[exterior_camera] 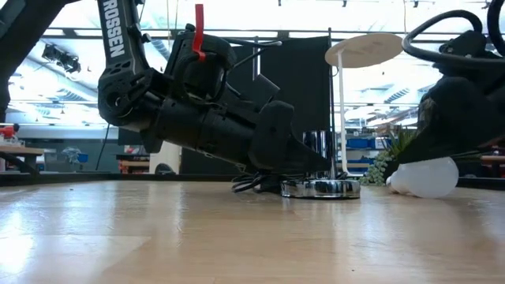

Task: Screw lightbulb
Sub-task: Insert the lightbulb into the lamp

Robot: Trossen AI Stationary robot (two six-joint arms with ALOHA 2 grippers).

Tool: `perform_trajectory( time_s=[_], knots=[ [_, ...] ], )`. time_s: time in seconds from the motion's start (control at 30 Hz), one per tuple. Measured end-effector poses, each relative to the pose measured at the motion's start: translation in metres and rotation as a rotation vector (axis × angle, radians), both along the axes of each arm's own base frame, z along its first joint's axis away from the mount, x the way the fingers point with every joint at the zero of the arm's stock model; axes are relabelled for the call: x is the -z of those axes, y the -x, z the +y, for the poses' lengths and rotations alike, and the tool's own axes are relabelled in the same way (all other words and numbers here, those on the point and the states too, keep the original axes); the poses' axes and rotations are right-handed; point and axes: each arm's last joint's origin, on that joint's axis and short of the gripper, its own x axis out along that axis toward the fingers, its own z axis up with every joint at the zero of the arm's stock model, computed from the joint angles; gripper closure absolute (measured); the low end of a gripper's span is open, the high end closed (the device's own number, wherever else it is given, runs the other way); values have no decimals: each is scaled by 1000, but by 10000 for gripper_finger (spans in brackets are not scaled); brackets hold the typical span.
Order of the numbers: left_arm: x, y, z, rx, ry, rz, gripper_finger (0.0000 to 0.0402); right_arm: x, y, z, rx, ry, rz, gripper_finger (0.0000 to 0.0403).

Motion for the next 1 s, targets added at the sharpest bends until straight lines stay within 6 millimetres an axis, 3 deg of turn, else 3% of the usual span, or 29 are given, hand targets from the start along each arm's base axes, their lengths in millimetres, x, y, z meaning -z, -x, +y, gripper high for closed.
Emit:
perform_trajectory(
  time_s=[0.23, 0.4, 0.6, 1.0],
  knots=[
    [0, 0, 0, 1, 9, -1, 212, 4, 2, -1, 25, -11, 20, 111],
    [0, 0, 0, 5, 11, -1, 212, 2, 7, -3, 30, -80, 159, 59],
    [0, 0, 0, 7, 5, -1, 212, 2, 7, -4, 36, -77, 157, 6],
    [0, 0, 0, 8, 2, 0, 212, 24, 29, -15, 35, -86, -4, 63]
  ],
)
